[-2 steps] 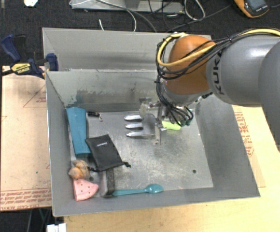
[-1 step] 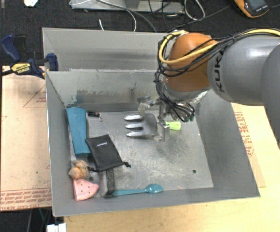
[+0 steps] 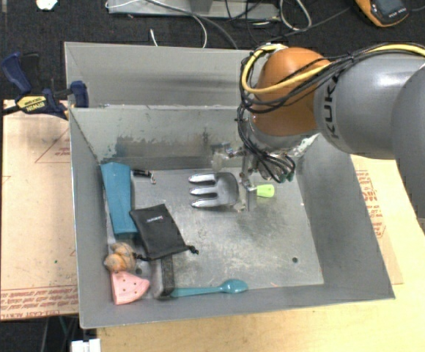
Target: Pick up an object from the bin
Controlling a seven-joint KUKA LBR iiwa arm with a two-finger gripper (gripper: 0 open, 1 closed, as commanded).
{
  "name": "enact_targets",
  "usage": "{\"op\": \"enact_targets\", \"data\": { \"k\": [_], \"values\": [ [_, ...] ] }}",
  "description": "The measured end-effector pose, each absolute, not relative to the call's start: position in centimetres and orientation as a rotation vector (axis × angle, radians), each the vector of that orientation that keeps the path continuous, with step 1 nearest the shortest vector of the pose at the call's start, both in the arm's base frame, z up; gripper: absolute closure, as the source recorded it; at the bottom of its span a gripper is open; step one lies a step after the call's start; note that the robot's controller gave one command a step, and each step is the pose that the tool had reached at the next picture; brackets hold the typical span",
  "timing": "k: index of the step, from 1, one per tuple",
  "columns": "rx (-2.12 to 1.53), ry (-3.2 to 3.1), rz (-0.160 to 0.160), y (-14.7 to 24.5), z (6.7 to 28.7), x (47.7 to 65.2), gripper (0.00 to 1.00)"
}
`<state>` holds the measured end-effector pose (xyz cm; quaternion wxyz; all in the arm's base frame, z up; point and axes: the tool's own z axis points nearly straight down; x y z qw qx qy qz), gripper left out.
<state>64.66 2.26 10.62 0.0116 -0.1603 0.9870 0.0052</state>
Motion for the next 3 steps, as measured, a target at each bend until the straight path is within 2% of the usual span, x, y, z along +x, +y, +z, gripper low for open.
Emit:
{"op": "enact_targets", "data": {
  "k": [1,2,3],
  "values": [
    [-0.214,3.112,0.019,1.9,9.1,65.0,0.00],
    [-0.100,3.108,0.025,-0.2,7.8,64.1,1.00],
    [-0.101,3.108,0.024,-0.2,7.8,64.1,1.00]
  ]
}}
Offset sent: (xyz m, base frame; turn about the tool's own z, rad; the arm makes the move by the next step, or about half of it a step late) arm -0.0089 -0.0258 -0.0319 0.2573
